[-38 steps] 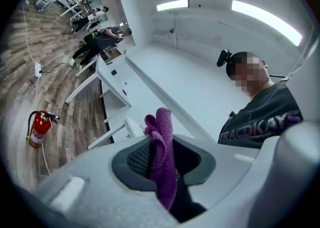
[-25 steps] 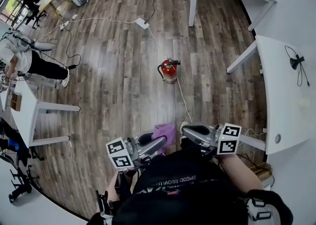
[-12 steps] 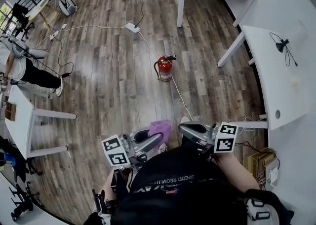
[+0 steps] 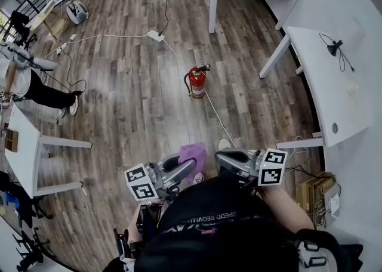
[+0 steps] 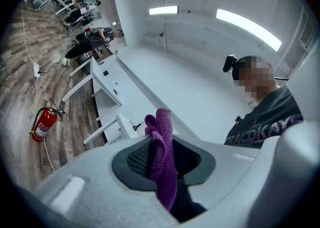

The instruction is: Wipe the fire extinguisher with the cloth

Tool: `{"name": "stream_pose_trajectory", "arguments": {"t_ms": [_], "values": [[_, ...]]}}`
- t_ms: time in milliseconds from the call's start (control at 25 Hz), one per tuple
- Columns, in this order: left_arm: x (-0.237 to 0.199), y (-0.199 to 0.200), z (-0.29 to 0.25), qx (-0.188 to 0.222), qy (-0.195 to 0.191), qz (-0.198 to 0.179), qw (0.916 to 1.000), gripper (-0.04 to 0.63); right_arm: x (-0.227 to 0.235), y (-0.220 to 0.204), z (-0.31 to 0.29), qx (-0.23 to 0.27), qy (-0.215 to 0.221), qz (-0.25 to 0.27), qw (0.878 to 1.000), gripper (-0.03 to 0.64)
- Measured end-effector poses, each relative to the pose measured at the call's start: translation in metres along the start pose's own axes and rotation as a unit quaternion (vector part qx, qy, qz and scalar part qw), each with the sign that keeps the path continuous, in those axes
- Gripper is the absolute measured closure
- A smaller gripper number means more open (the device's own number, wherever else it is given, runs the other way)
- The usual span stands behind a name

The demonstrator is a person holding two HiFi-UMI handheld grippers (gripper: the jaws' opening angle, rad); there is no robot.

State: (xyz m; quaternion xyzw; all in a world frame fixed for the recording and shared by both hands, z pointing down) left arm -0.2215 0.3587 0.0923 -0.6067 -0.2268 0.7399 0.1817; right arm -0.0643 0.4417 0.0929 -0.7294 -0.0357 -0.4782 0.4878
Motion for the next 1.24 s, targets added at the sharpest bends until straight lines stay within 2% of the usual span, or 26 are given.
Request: {"name": "stream_pose_trajectory", "arguments": {"t_ms": [560,1240], "values": [[0.004,0.003,-0.009,-0.026,-0.018,-0.011,0.9995,0.523,-0.005,0.002,0.004,0.005,-0.009,0.015,1.0,0.614],[0.01,-0.004,-0.006,-0.013,-0.016,-0.012,0.9997,0.523,-0.009,-0.005,0.009,0.001,-0.004,0.02,1.0,0.614]]}}
Point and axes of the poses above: the fingertips, and each gripper's own axes: z backward along the fingers, x to its right, y out of its top, the point moved 6 cm from there along z, backward along the fingers, and after that the axes turned 4 degrees about z, right-handed, at the moved point
